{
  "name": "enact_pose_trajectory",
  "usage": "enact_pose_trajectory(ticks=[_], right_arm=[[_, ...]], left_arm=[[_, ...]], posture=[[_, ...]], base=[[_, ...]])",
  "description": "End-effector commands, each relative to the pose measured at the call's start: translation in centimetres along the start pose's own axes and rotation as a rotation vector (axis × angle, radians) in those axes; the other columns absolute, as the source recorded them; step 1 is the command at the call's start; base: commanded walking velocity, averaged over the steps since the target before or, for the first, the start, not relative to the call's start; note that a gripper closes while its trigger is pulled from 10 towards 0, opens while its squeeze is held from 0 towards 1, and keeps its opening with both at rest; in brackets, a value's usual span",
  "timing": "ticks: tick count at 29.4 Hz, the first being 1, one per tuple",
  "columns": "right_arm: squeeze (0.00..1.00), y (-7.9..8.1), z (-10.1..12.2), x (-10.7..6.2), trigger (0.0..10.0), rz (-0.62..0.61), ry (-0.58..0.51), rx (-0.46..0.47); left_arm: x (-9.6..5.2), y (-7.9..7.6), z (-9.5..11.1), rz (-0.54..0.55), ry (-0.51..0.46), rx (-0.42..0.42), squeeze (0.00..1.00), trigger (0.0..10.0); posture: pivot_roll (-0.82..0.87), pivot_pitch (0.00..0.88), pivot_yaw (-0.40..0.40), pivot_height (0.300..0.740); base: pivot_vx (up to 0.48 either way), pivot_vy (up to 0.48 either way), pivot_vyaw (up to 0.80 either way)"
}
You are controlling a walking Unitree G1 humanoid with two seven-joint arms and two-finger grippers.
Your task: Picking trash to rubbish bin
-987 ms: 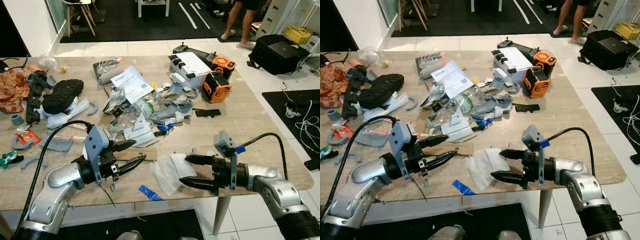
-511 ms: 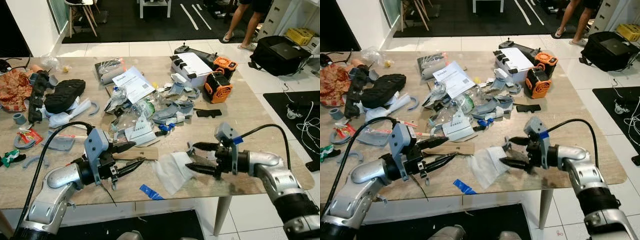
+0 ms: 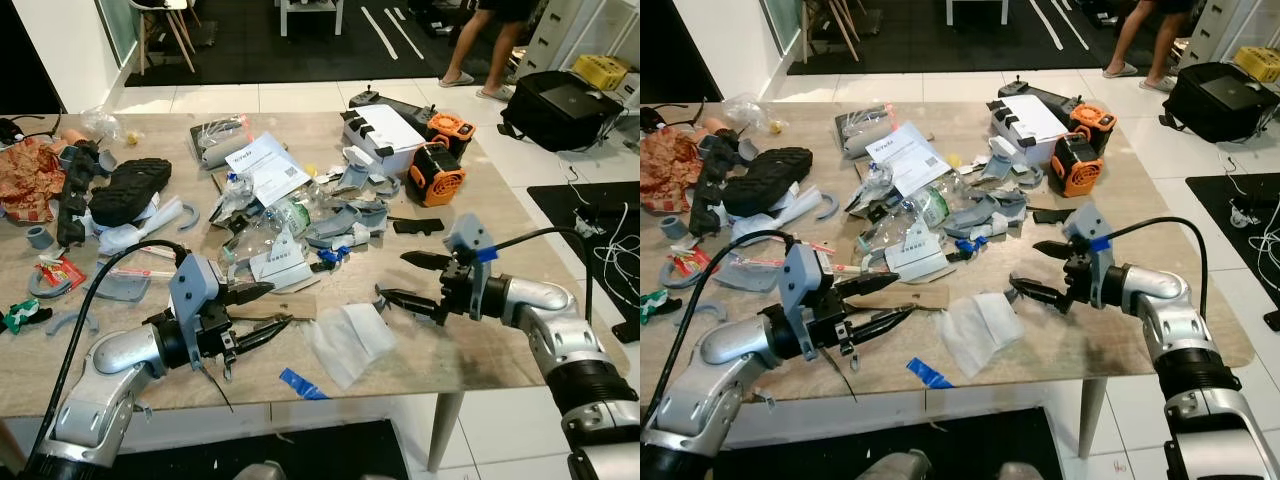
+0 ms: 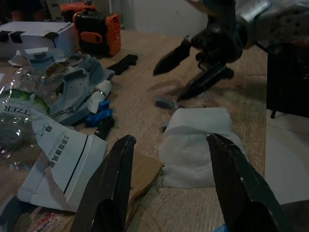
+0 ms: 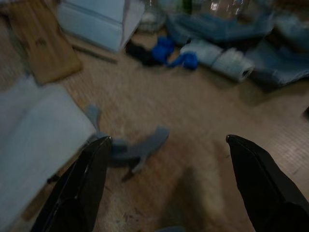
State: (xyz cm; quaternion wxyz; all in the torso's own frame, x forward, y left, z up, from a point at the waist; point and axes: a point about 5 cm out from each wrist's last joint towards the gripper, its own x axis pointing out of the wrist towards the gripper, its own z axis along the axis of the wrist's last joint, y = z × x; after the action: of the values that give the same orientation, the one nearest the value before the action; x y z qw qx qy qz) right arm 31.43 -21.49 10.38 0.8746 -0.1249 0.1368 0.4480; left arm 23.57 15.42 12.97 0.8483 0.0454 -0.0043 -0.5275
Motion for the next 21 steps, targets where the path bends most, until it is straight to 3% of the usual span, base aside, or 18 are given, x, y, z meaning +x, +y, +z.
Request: enact_pose_trajectory(ticks=[1,7,13,16,21], right_arm=[[0.0,0.3,-0.4,0.7,10.0,0.01,0.026,-0.015],[0.0,0.6,-0.6,1.6,10.0,0.045,0.022,-0.011],[0.0,0.0,0.8,2.3,10.0,0.053,-0.048,-0.018],[0.0,-0.9,2.8,1.8,10.0,0.079,-0.134,-0.006],[0.0,-1.0,3.4,1.8,10.0,0.111,-0.15,-0.012]], left_arm=[[0.0,-0.1,0.2,-0.018,0.018,0.008,0.0,10.0],[0.1,-0.1,0.4,-0.022,0.014,0.012,0.0,10.0],[0.2,0.0,0.7,-0.022,0.005,0.027,0.0,10.0],[0.4,0.1,1.0,-0.021,-0.004,0.029,0.0,10.0],[0.4,0.1,1.1,-0.02,-0.007,0.028,0.0,10.0]], posture=[[-0.02,0.0,-0.013,0.74],[-0.01,0.0,-0.014,0.74],[-0.01,0.0,-0.015,0.74],[0.0,0.0,-0.015,0.74],[0.0,0.0,-0.019,0.74]], base=[[0.0,0.0,0.0],[0.0,0.0,0.0],[0.0,0.0,0.0],[0.0,0.0,0.0],[0.0,0.0,0.0]])
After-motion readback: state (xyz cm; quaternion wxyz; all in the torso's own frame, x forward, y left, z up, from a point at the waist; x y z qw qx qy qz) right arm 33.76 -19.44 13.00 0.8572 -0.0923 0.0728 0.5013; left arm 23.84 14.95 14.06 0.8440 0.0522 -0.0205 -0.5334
